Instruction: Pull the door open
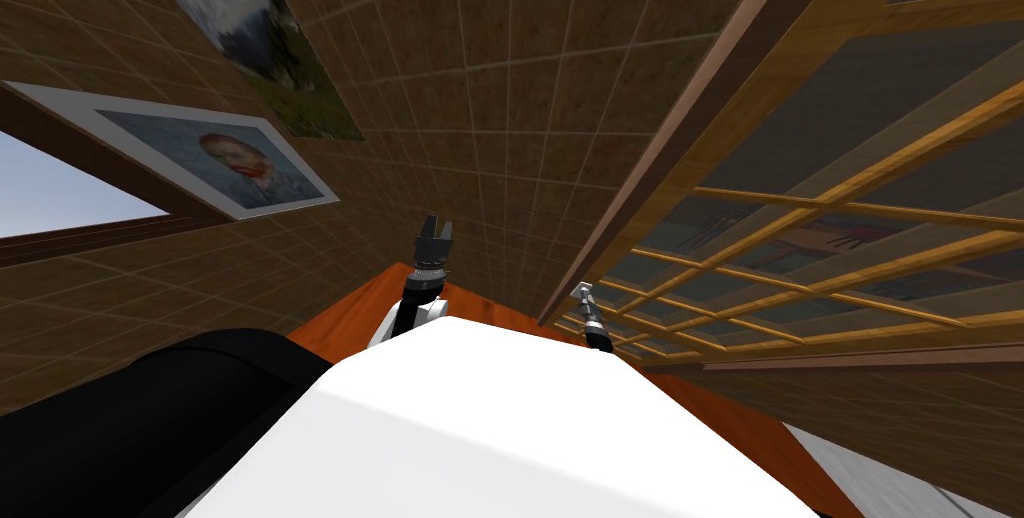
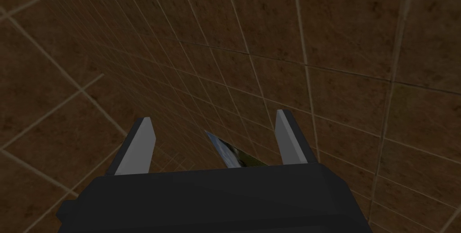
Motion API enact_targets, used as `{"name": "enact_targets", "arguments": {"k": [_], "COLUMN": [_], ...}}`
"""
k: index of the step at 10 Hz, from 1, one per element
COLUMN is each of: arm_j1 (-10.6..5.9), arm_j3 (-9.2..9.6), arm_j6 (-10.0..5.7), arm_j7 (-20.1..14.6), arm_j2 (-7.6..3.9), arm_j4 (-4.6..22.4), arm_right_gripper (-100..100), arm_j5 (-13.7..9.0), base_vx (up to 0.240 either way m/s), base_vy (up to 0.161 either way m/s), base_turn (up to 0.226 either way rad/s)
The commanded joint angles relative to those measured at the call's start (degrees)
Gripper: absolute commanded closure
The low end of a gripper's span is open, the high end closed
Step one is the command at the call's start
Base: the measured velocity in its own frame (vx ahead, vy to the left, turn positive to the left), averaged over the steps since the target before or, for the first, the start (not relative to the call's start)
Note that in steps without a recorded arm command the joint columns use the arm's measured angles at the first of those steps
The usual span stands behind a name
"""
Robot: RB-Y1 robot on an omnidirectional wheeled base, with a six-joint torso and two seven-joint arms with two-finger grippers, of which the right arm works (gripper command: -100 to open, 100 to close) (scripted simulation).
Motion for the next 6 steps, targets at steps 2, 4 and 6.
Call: {"name": "enact_targets", "arguments": {"k": [2, 4, 6], "arm_j1": [-0.02, -0.07, 1.19], "arm_j3": [0.79, 1.22, 0.5], "arm_j6": [-0.03, -0.03, -1.32], "arm_j7": [-4.0, -6.5, -2.4], "arm_j2": [0.06, -0.04, -1.1], "arm_j4": [0.2, 0.3, 0.5], "arm_right_gripper": [100, 100, -100], "arm_j5": [-0.8, -1.3, -0.2], "base_vx": [-0.024, -0.033, -0.024], "base_vy": [-0.007, -0.006, 0.047], "base_turn": [0.016, 0.025, -0.038]}}
